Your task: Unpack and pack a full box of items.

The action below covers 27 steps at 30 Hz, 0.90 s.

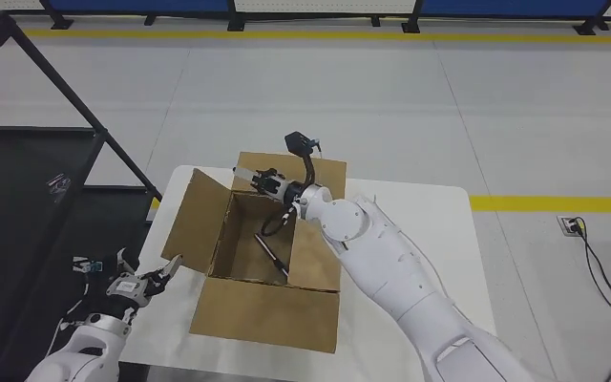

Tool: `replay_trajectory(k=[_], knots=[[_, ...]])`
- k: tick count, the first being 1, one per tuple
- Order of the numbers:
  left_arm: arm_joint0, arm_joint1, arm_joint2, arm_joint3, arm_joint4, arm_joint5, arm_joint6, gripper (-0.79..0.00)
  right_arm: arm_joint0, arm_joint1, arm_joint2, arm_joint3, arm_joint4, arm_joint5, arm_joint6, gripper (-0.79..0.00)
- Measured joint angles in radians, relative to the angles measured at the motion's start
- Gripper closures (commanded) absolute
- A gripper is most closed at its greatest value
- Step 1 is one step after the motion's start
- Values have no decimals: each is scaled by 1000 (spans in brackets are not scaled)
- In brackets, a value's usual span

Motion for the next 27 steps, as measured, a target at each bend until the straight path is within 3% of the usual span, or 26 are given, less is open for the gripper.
replay_trajectory(k=[14, 27], knots=[[5, 0, -38, 45, -28, -8, 8, -785, -152, 61, 107, -292, -118, 136, 50, -785], [-5, -2, -45, 78, -28, 11, 0, -785, -186, 72, 151, -359, -142, 166, 35, -785]])
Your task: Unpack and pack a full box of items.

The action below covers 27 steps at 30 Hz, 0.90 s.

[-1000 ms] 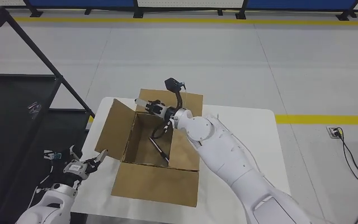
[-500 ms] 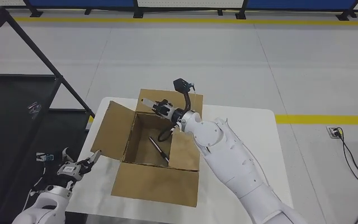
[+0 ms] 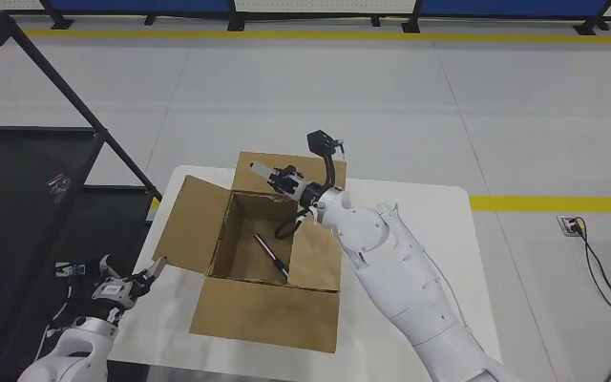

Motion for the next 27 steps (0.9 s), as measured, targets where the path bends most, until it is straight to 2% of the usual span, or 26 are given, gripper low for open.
replay_trajectory(k=[7, 14, 23, 27], knots=[[-25, 0, 27, 58, 35, 8, -27, -785, -41, 11, 45, -45, 3, -53, -42, -785], [-83, 2, 85, 137, 114, 2, -84, -785, -92, 25, 89, -89, 18, -135, -46, -785], [-130, 3, 141, 185, 176, -18, -105, -785, -110, 31, 106, -101, 26, -150, -38, -785], [-140, 1, 138, 192, 164, 3, -85, -785, -110, 33, 108, -98, 28, -155, -37, -785]])
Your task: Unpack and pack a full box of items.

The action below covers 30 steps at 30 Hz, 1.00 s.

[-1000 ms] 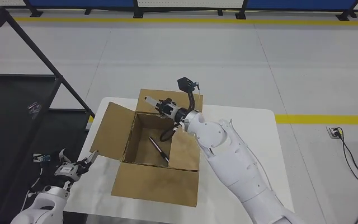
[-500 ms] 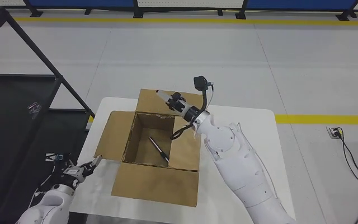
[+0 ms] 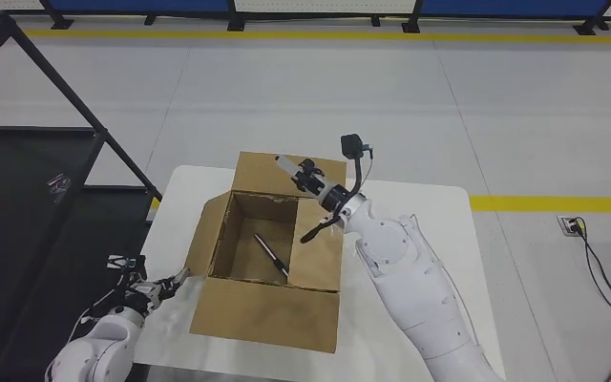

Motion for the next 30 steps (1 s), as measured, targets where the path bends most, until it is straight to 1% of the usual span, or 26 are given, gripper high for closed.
replay_trajectory(k=[2, 4, 7, 8, 11, 13, 14, 18, 21, 24, 26, 30], knots=[[6, -1, -22, -15, -31, 14, 26, -785, -1, 2, 1, -5, -12, -2, 0, -785], [27, -1, -53, -49, -64, 13, 52, -785, -6, 4, 4, -16, -27, -2, 0, -785], [87, 1, -125, -137, -114, -4, 110, -785, -24, 12, 17, -46, -56, 2, 2, -785], [116, 1, -157, -178, -137, -15, 132, -785, -34, 15, 23, -63, -71, 3, 6, -785], [190, -1, -223, -284, -180, -38, 171, -785, -72, 27, 39, -125, -112, -21, 23, -785], [234, -3, -250, -353, -195, -45, 194, -785, -102, 35, 53, -169, -140, -37, 29, -785], [265, -6, -261, -402, -198, -56, 213, -785, -124, 40, 64, -201, -160, -48, 33, -785], [367, -14, -264, -548, -173, -89, 274, -785, -201, 60, 110, -298, -207, -96, 45, -785], [419, -17, -228, -629, -154, -131, 277, -785, -262, 77, 153, -356, -196, -201, 81, -785], [421, -15, -181, -661, -155, -187, 220, -785, -321, 94, 198, -403, -216, -275, 118, -785], [403, -15, -156, -666, -139, -171, 185, -785, -338, 98, 210, -416, -222, -283, 126, -785], [402, -15, -156, -667, -138, -162, 186, -785, -335, 97, 208, -415, -222, -281, 125, -785]])
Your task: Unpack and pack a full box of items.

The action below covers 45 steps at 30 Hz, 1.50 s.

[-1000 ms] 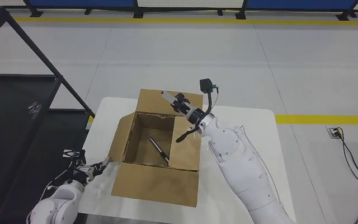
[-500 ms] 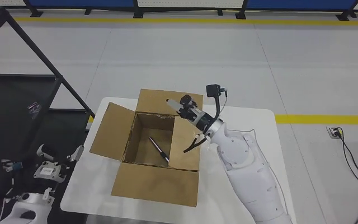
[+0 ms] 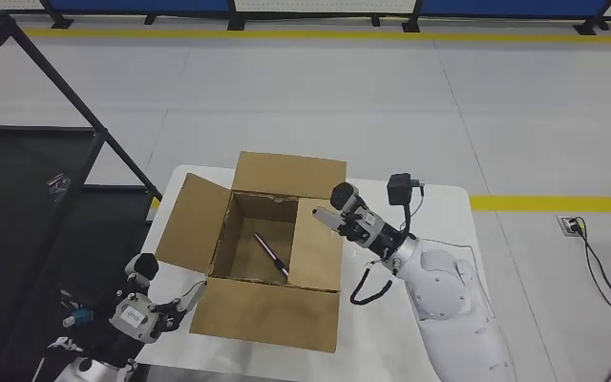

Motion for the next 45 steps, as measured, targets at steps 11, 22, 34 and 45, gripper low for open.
replay_trajectory(k=[11, 22, 34, 45], knots=[[0, 0, 0, 0, 0, -1, 0, -785, -12, 1, 1, -20, -26, 25, -27, -785], [-79, 8, -9, 40, -94, -55, -96, -785, -272, 35, -17, -387, -778, 145, -170, -785], [-119, 11, -2, 57, -132, -23, -176, -785, -301, 45, -13, -420, -942, 137, -96, -785], [-182, 11, 49, 60, -117, 35, -219, -785, -402, 78, 30, -381, -1407, 223, -176, -785]])
